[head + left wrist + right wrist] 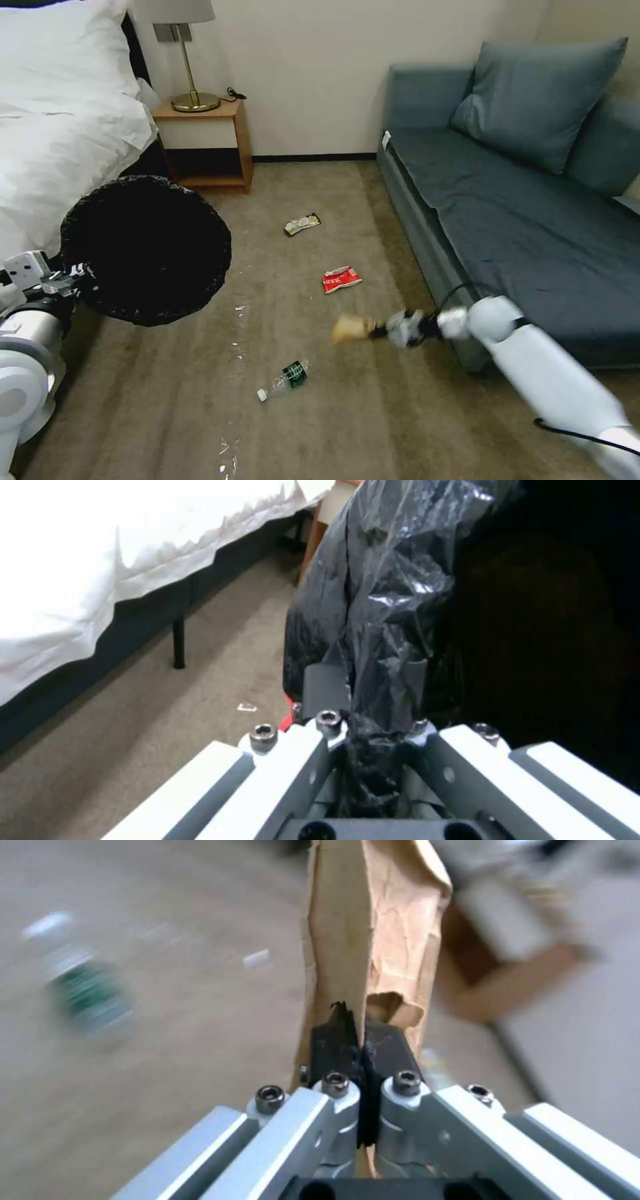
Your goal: Pick up the trash bin, then pick up the garbage on the floor and place it into the trash bin.
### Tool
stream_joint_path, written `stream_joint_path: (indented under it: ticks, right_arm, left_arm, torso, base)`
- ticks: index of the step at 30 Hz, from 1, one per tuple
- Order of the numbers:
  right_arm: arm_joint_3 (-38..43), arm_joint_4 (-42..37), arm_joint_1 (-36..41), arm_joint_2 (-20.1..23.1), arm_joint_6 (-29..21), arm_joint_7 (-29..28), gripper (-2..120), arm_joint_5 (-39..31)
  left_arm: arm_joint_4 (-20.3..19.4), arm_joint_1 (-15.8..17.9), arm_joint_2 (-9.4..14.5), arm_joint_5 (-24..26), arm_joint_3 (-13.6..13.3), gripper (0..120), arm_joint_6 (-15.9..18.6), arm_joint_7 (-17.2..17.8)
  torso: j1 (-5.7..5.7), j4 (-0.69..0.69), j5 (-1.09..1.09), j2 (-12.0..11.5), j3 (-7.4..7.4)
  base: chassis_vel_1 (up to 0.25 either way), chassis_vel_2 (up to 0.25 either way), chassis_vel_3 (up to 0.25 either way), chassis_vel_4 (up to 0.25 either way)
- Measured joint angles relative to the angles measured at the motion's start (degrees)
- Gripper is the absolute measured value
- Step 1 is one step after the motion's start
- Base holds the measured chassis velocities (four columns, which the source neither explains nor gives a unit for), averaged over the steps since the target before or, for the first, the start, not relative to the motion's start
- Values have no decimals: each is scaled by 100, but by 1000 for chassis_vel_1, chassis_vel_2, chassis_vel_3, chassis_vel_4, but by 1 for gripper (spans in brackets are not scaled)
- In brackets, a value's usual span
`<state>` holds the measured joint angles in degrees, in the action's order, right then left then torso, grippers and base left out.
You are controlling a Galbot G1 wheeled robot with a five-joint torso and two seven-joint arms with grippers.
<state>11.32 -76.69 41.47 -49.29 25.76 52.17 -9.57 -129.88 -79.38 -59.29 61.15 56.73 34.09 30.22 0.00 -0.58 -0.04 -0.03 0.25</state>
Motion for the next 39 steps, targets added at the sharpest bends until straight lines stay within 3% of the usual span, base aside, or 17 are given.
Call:
stream_joint_path:
  ticks: [2, 4, 8, 10, 13, 15, 20, 25, 30, 39]
  right_arm:
    - [145, -106, 61, 45, -96, -152, 0, -279]
    - [449, -668, 262, 163, -546, -719, 0, -1559]
    - [413, -1455, 257, 225, -975, -1218, 0, -2372]
    - [29, -2240, -53, 215, -1299, -1629, 0, -2950]
    - [-236, -2535, -256, 178, -1411, -1763, 0, -3118]
    - [-970, -2961, -744, 47, -1622, -1973, 0, -3385]
    - [-1961, -3094, -1404, -181, -1725, -2071, 0, -3544]
    - [-3126, -2804, -2632, -677, -1728, -2077, 0, -3549]
    - [-3657, -2506, -2958, -1148, -1718, -2080, 0, -3412]
    - [-4201, -1641, -2912, -1879, -1516, -2020, 0, -2920]
  left_arm:
    - [30, 8, -1, -18, -21, 0, -3, -4]
    - [107, 47, -26, -92, -127, 0, -23, -49]
    - [150, 90, -43, -121, -229, 0, -43, -51]
    - [154, 106, -48, -128, -323, 0, -49, -51]
    - [148, 105, -48, -136, -357, 0, -53, -52]
    - [127, 67, -54, -161, -414, 0, -54, -55]
    - [122, -4, -94, -172, -509, 0, -43, -53]
    - [121, -77, -207, -312, -767, 0, -39, -129]
    - [150, -53, -294, -370, -995, 0, -41, -108]
    - [140, -113, -343, -408, -1099, 0, -38, -79]
  torso:
    - [0, -1, -1, 0, 0]
    - [0, -5, 1, 0, 0]
    - [0, -4, -1, 0, 0]
    - [0, 0, -2, 0, 0]
    - [0, 2, -4, 0, 0]
    - [0, 1, -2, 0, 0]
    - [0, -1, -2, 0, 0]
    - [0, 1, -4, 0, 0]
    - [0, -3, -3, 0, 0]
    - [0, 0, -3, 0, 1]
  base:
    - [0, 0, 0, 0]
    - [0, 0, 0, 0]
    - [0, 0, 0, 0]
    - [0, 0, 0, 0]
    - [0, 0, 0, 0]
    - [0, 0, 0, 0]
    - [0, 0, 0, 0]
    - [0, 0, 0, 0]
    - [0, 0, 0, 0]
    - [0, 0, 0, 0]
